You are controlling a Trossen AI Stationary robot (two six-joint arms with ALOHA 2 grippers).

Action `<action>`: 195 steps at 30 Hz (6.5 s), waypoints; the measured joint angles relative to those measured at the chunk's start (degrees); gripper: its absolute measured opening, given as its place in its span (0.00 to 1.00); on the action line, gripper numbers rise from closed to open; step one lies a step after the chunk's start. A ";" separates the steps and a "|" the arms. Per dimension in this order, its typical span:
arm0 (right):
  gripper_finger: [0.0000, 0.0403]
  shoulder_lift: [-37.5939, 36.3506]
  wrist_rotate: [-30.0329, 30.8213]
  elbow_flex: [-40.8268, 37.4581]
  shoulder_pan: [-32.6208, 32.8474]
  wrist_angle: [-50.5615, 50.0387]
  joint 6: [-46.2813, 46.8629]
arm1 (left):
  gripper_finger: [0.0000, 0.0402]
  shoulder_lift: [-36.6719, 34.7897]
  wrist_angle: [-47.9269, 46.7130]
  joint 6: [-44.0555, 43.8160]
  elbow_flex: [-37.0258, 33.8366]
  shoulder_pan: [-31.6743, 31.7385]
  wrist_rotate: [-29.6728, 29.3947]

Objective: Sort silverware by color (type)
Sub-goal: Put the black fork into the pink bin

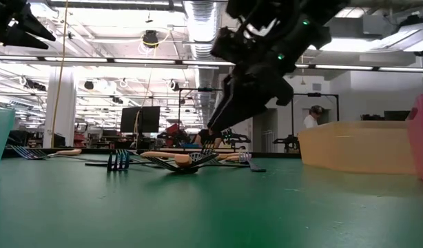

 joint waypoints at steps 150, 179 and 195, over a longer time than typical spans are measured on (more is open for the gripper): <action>0.46 10.20 -11.89 12.60 -7.12 -8.21 -3.97 | 0.39 0.02 0.00 -0.02 0.00 0.00 0.04; 0.46 10.87 -13.23 9.71 -7.58 -2.80 -2.88 | 0.39 0.02 0.00 -0.02 0.00 0.00 0.04; 0.46 13.80 -14.14 9.82 -7.77 -0.95 -1.44 | 0.39 0.00 0.00 -0.01 0.02 0.02 0.04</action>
